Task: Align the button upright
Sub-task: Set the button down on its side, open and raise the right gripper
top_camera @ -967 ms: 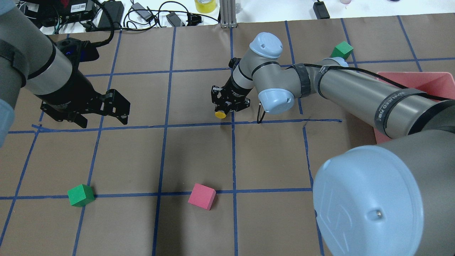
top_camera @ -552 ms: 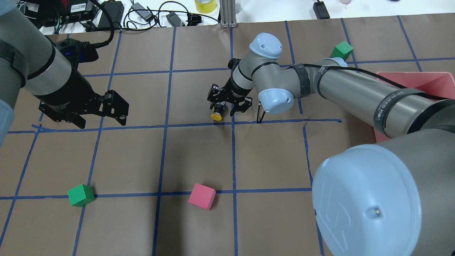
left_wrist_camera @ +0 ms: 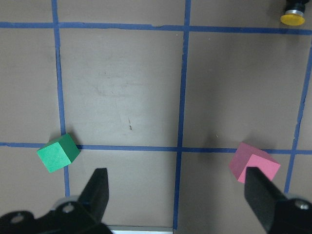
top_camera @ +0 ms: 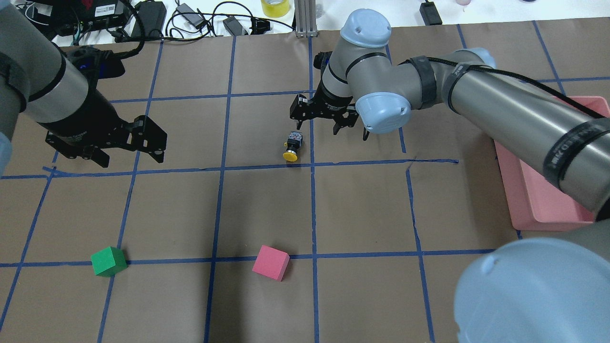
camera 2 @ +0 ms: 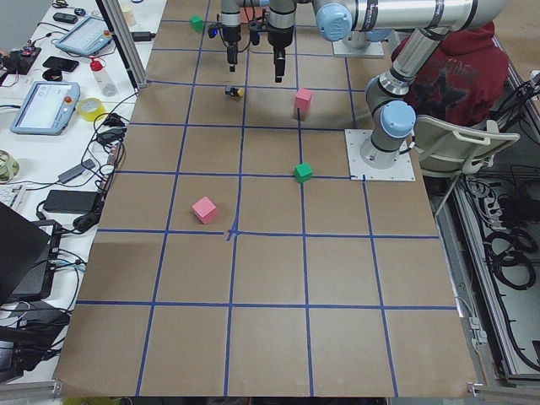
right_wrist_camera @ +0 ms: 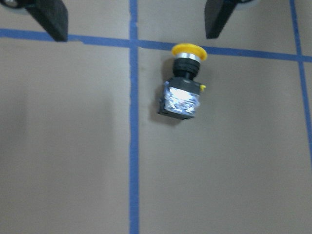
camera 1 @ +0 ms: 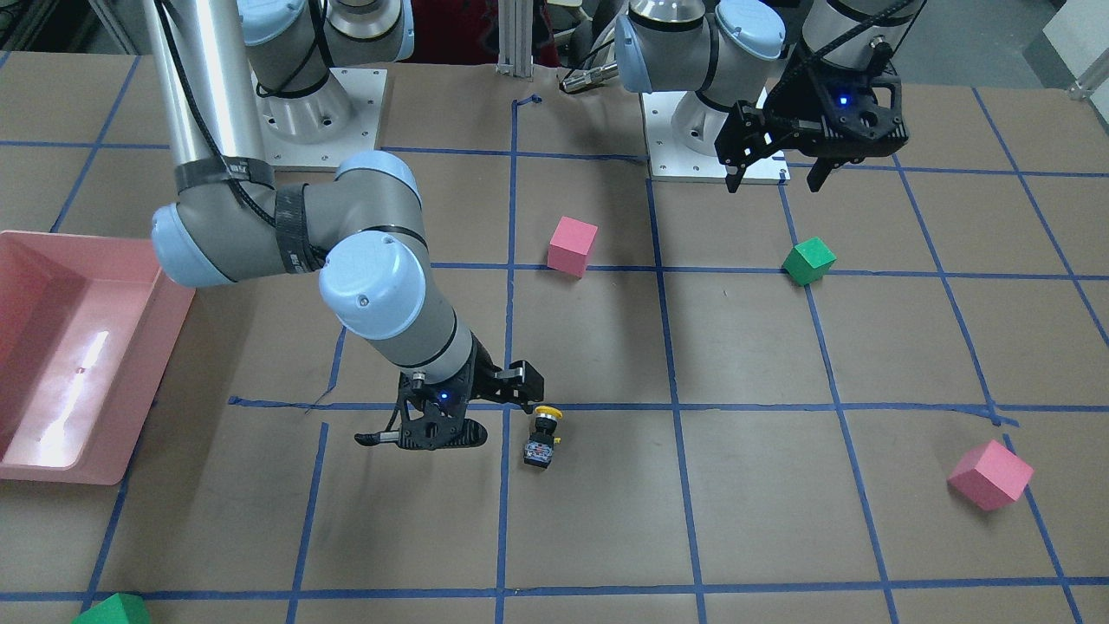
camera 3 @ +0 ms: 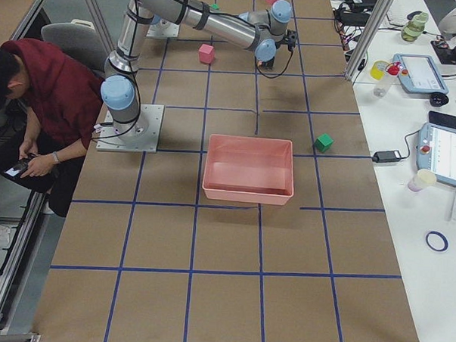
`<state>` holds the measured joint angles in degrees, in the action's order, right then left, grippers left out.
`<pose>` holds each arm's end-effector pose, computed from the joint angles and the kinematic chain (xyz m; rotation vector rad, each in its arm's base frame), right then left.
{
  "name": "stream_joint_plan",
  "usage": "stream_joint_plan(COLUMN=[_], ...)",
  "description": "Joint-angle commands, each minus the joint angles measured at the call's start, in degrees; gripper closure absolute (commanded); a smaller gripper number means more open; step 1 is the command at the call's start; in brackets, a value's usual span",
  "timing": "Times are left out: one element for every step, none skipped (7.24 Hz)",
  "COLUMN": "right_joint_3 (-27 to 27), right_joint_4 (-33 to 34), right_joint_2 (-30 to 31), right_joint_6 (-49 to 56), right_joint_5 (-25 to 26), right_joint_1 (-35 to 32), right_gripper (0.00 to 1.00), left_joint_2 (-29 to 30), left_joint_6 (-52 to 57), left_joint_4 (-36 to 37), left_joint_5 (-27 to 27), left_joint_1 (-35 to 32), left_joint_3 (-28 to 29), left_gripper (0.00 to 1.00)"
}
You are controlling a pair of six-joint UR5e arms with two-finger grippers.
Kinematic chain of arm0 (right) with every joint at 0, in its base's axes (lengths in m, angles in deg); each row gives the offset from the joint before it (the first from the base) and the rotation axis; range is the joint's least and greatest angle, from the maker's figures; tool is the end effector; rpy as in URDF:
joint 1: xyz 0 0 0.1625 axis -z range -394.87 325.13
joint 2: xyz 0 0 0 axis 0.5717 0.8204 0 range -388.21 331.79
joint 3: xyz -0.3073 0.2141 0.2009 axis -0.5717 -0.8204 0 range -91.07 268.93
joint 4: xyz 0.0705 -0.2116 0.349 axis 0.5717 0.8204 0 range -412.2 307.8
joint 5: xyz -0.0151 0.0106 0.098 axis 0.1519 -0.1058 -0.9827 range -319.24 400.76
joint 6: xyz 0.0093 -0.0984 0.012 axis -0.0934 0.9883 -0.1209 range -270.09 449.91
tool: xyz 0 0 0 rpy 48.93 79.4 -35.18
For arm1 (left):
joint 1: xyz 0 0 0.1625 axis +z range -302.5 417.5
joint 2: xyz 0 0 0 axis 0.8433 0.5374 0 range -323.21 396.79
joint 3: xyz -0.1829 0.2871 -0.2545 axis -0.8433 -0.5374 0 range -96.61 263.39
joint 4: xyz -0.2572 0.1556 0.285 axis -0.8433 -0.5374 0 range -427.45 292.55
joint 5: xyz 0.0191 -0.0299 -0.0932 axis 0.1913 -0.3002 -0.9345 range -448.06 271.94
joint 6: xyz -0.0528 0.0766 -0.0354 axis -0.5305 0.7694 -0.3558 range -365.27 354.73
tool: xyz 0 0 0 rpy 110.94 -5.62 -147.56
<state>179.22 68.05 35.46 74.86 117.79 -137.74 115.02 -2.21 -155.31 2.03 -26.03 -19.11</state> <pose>0.2953 -0.5938 0.2771 0.0448 2.9064 -0.0095 -0.0862 -0.4201 0.4765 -0.0935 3.1364 -0.0382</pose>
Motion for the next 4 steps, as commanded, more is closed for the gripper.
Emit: stream_joint_plan(right_joint_3=[0.05, 0.05, -1.08, -0.83], right_joint_4=[-6.59, -14.61, -19.74, -21.53], right_joint_2=[7.23, 11.35, 15.39, 17.08], right_joint_6=[1.69, 2.39, 5.27, 6.6], right_joint_5=[11.35, 12.0, 12.09, 12.18], right_joint_1=[4.48, 8.34, 11.86, 14.34], right_gripper=[0.0, 0.0, 0.0, 0.0], left_joint_2=[0.08, 0.08, 0.08, -0.01], left_joint_6=[0.54, 1.76, 1.6, 0.99], left_joint_4=[-0.12, 0.4, 2.23, 8.08], left_joint_5=[0.0, -0.35, -0.7, -0.97], left_joint_1=[1.52, 1.52, 1.17, 0.91], left_joint_3=[0.45, -0.16, -0.51, -3.04], left_gripper=[0.0, 0.0, 0.0, 0.0])
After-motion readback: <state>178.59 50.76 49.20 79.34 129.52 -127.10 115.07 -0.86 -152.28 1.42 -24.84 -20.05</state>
